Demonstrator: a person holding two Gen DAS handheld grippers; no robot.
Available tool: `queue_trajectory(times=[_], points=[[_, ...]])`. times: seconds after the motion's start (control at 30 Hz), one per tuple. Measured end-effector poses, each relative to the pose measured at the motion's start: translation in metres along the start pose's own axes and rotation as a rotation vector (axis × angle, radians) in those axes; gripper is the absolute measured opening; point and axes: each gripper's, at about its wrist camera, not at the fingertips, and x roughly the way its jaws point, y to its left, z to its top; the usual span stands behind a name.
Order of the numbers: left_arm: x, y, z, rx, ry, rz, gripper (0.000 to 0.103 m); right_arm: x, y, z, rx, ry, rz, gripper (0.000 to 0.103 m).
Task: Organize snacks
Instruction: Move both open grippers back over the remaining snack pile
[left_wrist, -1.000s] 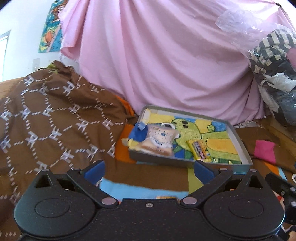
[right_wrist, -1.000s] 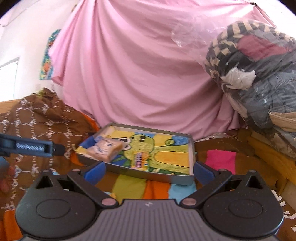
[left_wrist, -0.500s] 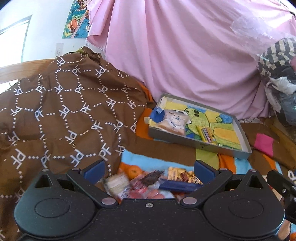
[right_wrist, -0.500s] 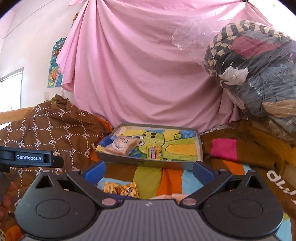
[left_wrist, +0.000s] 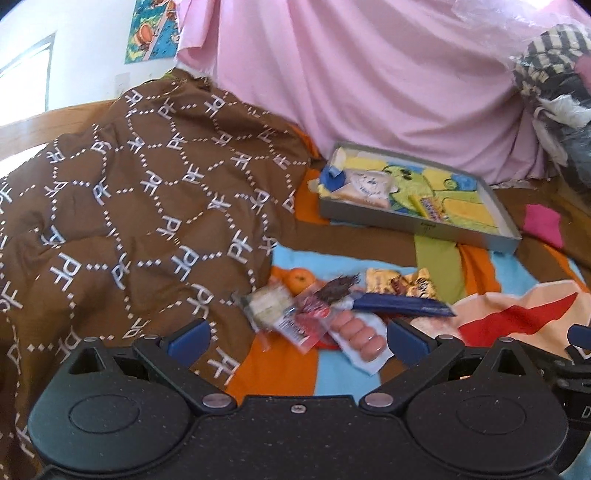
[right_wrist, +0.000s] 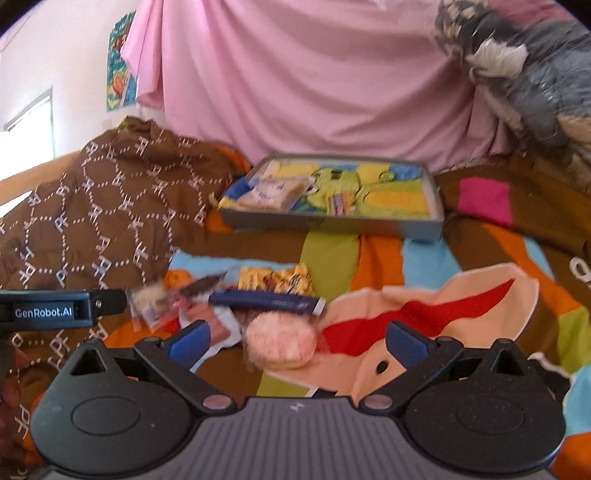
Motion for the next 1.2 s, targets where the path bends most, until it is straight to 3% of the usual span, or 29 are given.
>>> queue_trajectory(times=[0.2, 0.7, 0.9, 1.2], points=[[0.005, 0.003, -0.004, 0.020, 0.033, 0.039, 0.101, 0.010, -0.002, -0.007, 0.035, 0.069, 0.031, 0.103], [0.023, 0.016, -0.013, 0.042, 0.127, 0.039, 0.101, 0.022, 0.009, -0.020, -0.030, 0.111, 0.034, 0.103], [0.038, 0.017, -0.012, 0.098, 0.164, -0.010, 0.101, 0.026, 0.005, -0.022, -0.042, 0.090, 0.037, 0.103], [0.077, 0.010, 0.002, 0.320, 0.188, -0.138, 0.101, 0.051, 0.002, -0.023, -0.101, 0.098, 0.051, 0.103]])
